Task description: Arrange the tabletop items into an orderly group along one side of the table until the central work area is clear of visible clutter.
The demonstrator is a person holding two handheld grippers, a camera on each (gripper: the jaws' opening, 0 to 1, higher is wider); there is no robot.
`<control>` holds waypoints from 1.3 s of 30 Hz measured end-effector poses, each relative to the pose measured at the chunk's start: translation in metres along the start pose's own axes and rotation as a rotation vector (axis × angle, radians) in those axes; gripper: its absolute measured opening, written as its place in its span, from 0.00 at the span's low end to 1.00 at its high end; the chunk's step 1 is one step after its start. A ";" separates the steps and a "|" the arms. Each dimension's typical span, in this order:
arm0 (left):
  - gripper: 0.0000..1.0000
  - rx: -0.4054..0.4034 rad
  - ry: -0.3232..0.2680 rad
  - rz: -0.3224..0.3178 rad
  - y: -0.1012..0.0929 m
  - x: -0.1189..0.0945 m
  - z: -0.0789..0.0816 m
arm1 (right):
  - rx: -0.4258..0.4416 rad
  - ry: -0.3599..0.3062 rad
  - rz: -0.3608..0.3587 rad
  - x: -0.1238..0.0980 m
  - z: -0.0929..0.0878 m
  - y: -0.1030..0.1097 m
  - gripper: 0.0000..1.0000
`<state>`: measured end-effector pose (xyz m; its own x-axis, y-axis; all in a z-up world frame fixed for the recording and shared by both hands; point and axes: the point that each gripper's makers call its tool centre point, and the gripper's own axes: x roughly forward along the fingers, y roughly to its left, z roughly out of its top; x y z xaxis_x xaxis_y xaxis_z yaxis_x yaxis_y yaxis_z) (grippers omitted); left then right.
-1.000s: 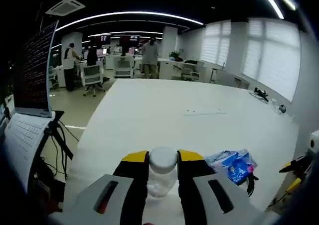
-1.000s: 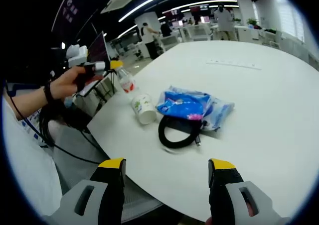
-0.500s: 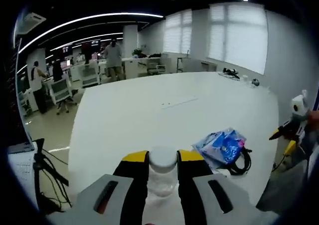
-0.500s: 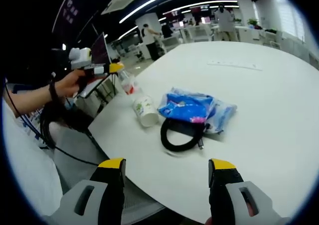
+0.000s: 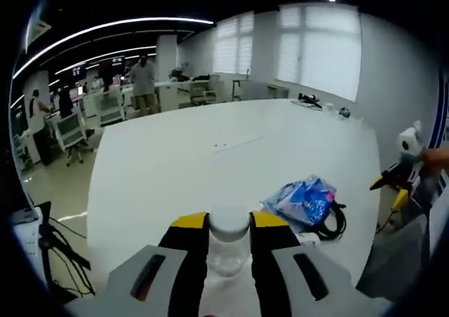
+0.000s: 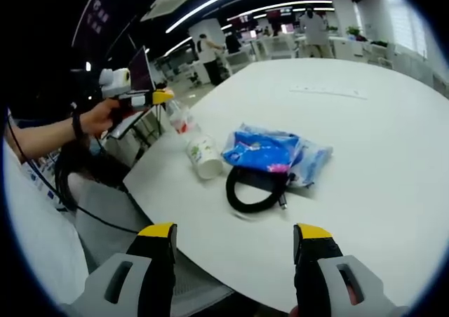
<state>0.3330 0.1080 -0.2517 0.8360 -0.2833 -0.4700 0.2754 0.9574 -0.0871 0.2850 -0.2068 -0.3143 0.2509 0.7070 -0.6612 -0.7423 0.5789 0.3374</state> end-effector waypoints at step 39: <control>0.21 -0.265 -0.107 0.370 0.010 -0.001 0.004 | 0.006 0.002 -0.001 0.001 -0.002 0.000 0.68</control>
<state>0.3368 0.1175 -0.2484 0.9035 0.0889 -0.4193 -0.1693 0.9728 -0.1584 0.2834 -0.2069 -0.3165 0.2507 0.7056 -0.6627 -0.7380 0.5824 0.3409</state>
